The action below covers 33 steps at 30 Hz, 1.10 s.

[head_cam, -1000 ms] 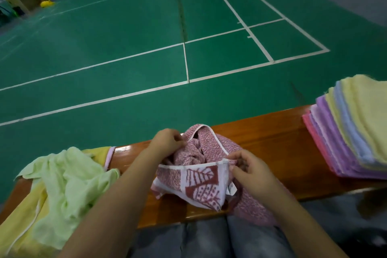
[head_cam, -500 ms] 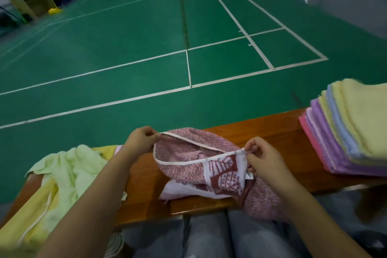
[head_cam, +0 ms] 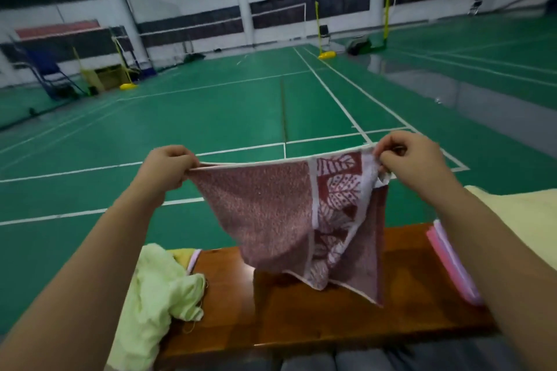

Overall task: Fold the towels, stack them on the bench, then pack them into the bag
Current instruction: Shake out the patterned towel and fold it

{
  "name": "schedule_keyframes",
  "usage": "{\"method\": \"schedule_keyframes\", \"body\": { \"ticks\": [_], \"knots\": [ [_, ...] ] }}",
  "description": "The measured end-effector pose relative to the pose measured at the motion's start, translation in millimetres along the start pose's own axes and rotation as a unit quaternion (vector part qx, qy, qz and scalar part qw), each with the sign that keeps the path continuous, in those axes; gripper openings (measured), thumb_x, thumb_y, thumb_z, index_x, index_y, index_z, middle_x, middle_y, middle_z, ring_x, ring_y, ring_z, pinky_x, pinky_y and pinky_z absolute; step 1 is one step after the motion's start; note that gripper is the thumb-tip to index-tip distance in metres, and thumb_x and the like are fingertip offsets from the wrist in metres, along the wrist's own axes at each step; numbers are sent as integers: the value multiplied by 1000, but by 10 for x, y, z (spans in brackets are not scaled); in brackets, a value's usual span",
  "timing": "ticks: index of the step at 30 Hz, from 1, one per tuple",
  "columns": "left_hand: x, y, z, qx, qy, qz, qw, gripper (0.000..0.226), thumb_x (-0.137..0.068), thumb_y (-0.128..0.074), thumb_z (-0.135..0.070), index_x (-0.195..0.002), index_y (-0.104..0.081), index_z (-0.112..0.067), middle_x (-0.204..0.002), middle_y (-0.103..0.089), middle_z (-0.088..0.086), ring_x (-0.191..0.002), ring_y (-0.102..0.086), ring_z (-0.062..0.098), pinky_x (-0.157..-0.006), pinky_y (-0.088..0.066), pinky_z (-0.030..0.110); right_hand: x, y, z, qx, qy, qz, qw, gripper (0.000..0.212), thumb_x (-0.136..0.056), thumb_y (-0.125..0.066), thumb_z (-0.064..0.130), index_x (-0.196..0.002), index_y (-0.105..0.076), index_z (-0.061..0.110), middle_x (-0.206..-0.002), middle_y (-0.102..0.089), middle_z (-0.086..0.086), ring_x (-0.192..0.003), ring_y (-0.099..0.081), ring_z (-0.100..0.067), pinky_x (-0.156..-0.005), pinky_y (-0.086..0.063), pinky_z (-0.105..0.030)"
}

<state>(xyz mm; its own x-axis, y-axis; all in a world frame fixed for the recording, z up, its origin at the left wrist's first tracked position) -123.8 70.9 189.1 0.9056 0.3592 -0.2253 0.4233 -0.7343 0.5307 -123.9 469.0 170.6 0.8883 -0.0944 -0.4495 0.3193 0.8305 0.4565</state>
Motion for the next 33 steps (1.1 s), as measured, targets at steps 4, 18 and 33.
{"method": "schedule_keyframes", "body": {
  "ticks": [4,18,33],
  "knots": [
    [114,254,-374,-113,-71,12,991,24,-85,-52,-1,-72,-70,-11,-57,-52,5,-53,-43,18,-53,-34,22,-172,231,342,-5,55,-28,998,29,-80,-53,-4,-68,-66,19,-65,-64,-4,-49,-51,-4,-47,-40,-14],
    [322,380,-511,-305,-246,0,920,11,-84,-71,-18,-87,-73,-7,-81,-68,8,-77,-60,24,-70,-42,29,-300,351,419,-28,88,11,996,29,-88,-61,1,-75,-64,26,-79,-67,0,-60,-62,-6,-65,-57,-21],
    [230,256,-219,-42,-180,57,981,6,-88,-64,-4,-88,-67,-10,-80,-61,7,-73,-53,16,-66,-39,25,-307,384,256,-181,47,-8,982,27,-92,-52,-4,-83,-59,20,-82,-60,-1,-73,-55,-11,-64,-50,-18]
  ]
}}
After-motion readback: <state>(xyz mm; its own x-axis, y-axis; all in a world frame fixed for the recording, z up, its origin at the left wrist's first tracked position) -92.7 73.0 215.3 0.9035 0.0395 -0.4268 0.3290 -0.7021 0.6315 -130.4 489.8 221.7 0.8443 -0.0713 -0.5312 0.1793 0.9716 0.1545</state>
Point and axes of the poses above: each hand's wrist, its own x-axis away from the middle knuckle, its own y-axis out of the back of the hand, z = x × y, the point moved 6 cm from there along -x, towards the middle knuckle
